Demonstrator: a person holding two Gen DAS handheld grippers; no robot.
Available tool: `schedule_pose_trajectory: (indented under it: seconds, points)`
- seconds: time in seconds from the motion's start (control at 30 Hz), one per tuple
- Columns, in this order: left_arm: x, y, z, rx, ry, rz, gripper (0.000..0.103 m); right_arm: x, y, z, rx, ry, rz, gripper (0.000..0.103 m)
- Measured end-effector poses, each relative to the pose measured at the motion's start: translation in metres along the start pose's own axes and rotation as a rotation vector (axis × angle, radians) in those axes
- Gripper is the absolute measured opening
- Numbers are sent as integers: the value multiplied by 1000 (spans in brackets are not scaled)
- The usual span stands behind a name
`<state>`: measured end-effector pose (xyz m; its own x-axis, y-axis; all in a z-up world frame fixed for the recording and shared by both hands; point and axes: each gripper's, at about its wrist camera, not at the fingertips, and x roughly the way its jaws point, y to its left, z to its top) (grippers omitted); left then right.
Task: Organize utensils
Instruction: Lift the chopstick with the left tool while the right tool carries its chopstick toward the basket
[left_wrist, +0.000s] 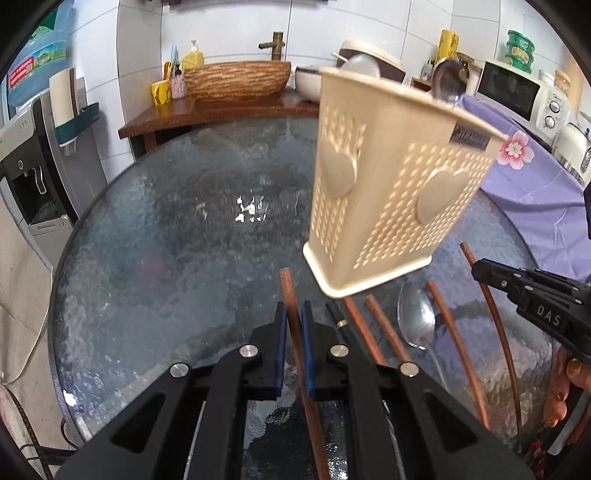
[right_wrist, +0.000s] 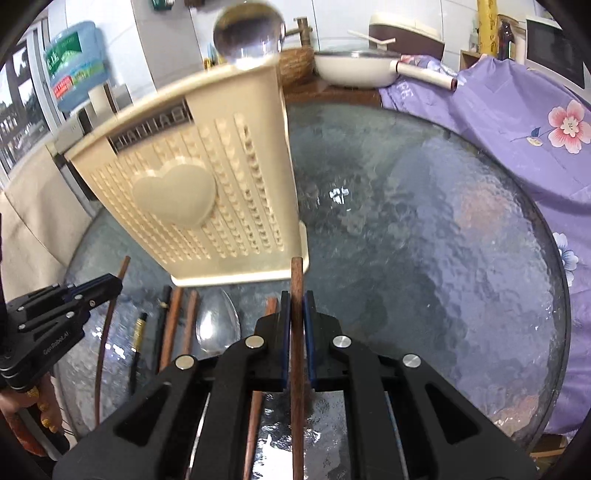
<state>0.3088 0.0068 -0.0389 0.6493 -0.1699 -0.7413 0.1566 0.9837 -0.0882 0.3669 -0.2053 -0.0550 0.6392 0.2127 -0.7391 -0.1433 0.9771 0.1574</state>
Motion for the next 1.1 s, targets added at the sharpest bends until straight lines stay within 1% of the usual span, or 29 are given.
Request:
schedule_pose_trajectory:
  seconds: [0.13, 0.37, 0.53, 0.77, 0.93, 1.1]
  points:
    - [-11, 0, 8, 2, -28, -9, 8, -18, -1, 8, 11, -48, 28, 7]
    - [-33, -3, 17, 9, -89, -21, 7, -45, 0, 16, 7, -127, 35, 8]
    - [-57, -8, 21, 14, -143, -37, 7, -71, 5, 17, 5, -190, 57, 7]
    - [-96, -4, 23, 8, -236, -56, 7, -107, 13, 15, -12, -263, 74, 7]
    - [-118, -4, 25, 8, -293, -60, 7, -128, 15, 13, -27, -297, 75, 7]
    - [-125, -7, 23, 19, -310, -67, 7, -137, 19, 11, -42, -302, 77, 7]
